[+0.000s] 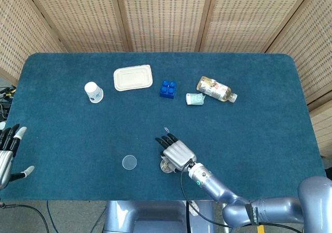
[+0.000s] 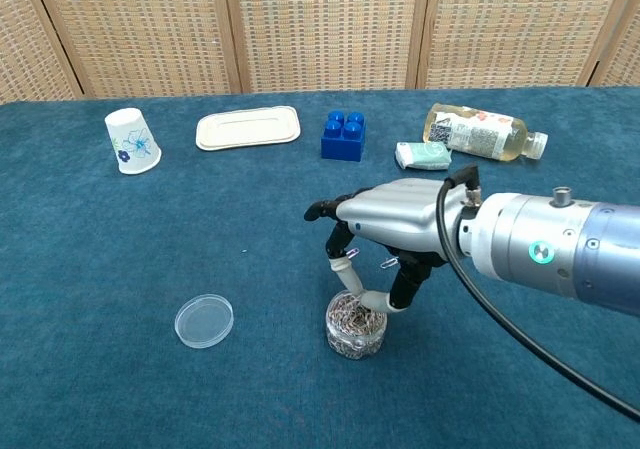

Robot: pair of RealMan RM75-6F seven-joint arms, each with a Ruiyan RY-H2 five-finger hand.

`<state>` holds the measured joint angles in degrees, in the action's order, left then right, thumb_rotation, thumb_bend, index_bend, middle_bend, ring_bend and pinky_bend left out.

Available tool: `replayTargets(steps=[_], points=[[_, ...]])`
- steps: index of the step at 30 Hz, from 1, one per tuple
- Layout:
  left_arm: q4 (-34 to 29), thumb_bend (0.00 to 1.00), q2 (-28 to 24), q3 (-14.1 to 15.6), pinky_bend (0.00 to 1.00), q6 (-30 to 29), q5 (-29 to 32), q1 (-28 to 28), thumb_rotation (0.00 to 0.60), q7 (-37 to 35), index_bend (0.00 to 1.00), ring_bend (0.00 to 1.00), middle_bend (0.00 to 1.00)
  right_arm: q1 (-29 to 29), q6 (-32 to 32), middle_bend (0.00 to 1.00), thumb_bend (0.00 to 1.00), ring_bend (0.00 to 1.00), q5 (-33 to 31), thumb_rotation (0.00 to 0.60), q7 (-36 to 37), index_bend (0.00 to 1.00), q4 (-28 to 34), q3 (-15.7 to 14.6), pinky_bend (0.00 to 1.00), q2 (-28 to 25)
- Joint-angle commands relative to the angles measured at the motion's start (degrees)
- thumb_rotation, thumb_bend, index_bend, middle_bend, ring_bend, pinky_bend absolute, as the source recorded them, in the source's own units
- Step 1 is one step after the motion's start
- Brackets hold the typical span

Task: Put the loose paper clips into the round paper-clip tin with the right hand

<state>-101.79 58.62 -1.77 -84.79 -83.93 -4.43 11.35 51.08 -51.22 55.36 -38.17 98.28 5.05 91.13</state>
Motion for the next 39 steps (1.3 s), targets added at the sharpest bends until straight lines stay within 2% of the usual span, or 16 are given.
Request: replayTargets(steps=[1, 15, 21, 29, 35, 39], points=[[0.0, 0.0, -0.1, 0.0, 0.0, 0.0, 0.0, 0.0, 0.6, -0.1, 0.0, 0.0, 0.0, 0.6, -0.3, 0.02, 0.39, 0.0, -1.0, 0.6, -0.7, 0.7, -0.2, -0.1, 0.0, 0.6], [0.0, 0.0, -0.1, 0.0, 0.0, 0.1, -0.1, 0.0, 0.6, -0.2, 0.0, 0.0, 0.0, 1.6, -1.2, 0.02, 0.39, 0.0, -1.7, 0.6, -1.4, 0.69, -1.0, -0.9, 0.0, 2.3], [0.0, 0.0, -0.2, 0.0, 0.0, -0.1, -0.1, 0.1, 0.6, -0.4, 0.0, 0.0, 0.0, 1.8, -1.1, 0.02, 0.31, 0.0, -1.7, 0.6, -0.9, 0.61, -1.1, -1.1, 0.0, 2.2], [0.0, 0.0, -0.3, 0.0, 0.0, -0.2, -0.4, 0.1, 0.6, -0.6, 0.0, 0.0, 0.0, 1.8, -1.8, 0.02, 0.3, 0.0, -1.2, 0.6, -0.3, 0.56, -0.4, -1.0, 0.0, 1.6], [0.0, 0.0, -0.4, 0.0, 0.0, -0.3, -0.5, 0.2, 0.6, -0.8, 0.0, 0.0, 0.0, 1.6, -3.2, 0.02, 0.3, 0.0, -0.5, 0.6, 1.4, 0.56, 0.7, 0.7, 0.0, 0.0], [0.0, 0.0, -0.4, 0.0, 0.0, -0.2, -0.4, 0.2, 0.6, -0.9, 0.0, 0.0, 0.0, 1.6, -3.6, 0.02, 0.3, 0.0, -1.0, 0.6, 2.6, 0.56, -0.9, 2.2, 0.0, -1.4]])
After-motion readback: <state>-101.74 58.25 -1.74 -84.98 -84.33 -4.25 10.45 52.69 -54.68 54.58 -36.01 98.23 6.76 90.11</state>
